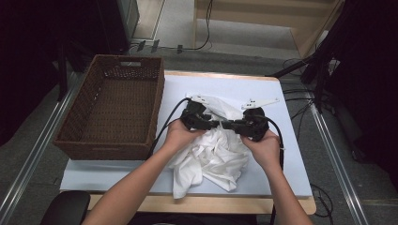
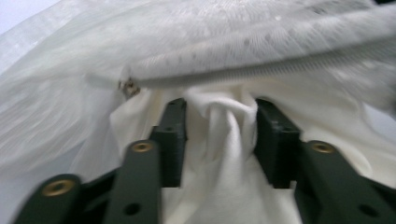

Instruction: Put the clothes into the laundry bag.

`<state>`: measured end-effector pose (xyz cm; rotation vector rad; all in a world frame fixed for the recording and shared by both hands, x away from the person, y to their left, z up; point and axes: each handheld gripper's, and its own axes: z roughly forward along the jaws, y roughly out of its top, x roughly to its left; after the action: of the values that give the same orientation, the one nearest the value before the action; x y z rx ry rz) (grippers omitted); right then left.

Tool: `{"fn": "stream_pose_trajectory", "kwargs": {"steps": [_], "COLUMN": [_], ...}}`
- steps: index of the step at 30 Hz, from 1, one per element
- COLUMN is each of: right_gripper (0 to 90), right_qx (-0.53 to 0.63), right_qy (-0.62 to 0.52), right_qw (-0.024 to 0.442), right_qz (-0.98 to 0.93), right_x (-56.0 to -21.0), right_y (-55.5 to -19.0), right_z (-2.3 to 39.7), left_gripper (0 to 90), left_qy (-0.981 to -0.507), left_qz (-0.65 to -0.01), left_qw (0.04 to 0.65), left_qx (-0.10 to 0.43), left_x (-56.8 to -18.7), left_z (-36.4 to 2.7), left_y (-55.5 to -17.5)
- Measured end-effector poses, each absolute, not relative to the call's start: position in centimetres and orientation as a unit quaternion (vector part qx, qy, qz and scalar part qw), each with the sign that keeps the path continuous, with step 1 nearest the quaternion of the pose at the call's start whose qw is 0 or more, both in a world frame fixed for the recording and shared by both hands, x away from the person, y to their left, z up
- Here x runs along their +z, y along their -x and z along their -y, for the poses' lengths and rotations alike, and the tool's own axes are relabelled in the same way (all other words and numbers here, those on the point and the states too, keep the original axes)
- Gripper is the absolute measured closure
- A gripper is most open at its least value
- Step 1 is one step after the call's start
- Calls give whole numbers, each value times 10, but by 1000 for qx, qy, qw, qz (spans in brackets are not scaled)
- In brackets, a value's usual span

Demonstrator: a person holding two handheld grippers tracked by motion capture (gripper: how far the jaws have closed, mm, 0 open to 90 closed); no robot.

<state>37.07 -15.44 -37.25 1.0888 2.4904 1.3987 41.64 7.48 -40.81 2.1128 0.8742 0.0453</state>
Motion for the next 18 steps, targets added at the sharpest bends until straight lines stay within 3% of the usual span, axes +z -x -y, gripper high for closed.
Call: {"fn": "stream_pose_trajectory", "kwargs": {"steps": [3,5,7,10,13,18], "right_gripper": [898,898,897,897,897,896], "right_qx": [459,459,458,458,458,460], "right_qy": [-363,-361,-361,-357,-356,-354], "right_qw": [45,46,47,49,46,44], "right_qz": [-810,-810,-811,-813,-813,-813], "right_x": [-372,-372,-371,-370,-371,-371], "right_y": [-370,-370,-370,-369,-370,-371], "right_z": [157,157,156,154,153,151], "left_gripper": [332,214,159,149,182,615], "left_qy": [-848,-849,-842,-827,-821,-817], "left_qz": [-350,-363,-379,-392,-398,-378], "left_qw": [396,384,385,401,404,422], "left_qx": [40,26,-2,-34,-70,-106], "left_x": [-406,-413,-423,-437,-450,-460], "left_z": [-85,-86,-86,-84,-80,-77], "left_y": [-414,-417,-421,-428,-433,-432]}}
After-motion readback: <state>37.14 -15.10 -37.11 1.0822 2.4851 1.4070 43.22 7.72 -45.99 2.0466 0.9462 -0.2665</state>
